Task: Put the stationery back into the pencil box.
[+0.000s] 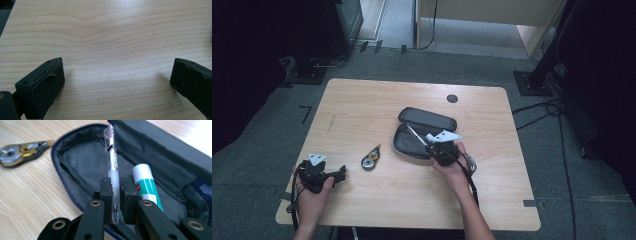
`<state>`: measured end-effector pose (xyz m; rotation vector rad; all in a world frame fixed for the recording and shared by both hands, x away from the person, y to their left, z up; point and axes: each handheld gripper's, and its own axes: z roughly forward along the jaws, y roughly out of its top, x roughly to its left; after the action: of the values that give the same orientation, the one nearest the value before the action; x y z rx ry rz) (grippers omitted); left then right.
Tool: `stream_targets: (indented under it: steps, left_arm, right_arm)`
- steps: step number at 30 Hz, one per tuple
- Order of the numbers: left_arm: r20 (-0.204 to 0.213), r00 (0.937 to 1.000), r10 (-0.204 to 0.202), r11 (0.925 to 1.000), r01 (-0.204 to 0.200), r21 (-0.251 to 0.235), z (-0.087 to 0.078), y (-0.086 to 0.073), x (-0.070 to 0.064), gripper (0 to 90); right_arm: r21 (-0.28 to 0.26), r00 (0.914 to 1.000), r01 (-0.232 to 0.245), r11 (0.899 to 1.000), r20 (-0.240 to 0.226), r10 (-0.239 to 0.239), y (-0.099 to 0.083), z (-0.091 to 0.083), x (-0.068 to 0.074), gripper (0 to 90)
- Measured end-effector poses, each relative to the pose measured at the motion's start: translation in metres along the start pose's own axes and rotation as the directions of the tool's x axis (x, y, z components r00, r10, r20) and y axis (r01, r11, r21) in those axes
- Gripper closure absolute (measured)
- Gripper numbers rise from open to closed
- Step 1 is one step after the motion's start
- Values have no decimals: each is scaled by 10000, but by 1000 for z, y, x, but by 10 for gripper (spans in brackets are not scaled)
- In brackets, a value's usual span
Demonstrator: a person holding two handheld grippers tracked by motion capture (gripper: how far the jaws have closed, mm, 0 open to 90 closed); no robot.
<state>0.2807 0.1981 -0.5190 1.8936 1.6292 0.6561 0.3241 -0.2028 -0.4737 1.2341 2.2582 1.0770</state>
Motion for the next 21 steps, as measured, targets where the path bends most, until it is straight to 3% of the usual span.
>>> stream_targets:
  steps: [16, 21]
  left_arm:
    - [0, 10000, -7, 10000, 7, -1, 0, 0, 0, 0]
    - [0, 10000, -1, 10000, 1, -1, 0, 0, 0, 0]
  right_arm:
    - [375, 9997, -231, 9990, 107, 227, -3, 13, -9, 800]
    - [147, 9990, -447, 9989, 89, 446, -3, 9, -11, 696]
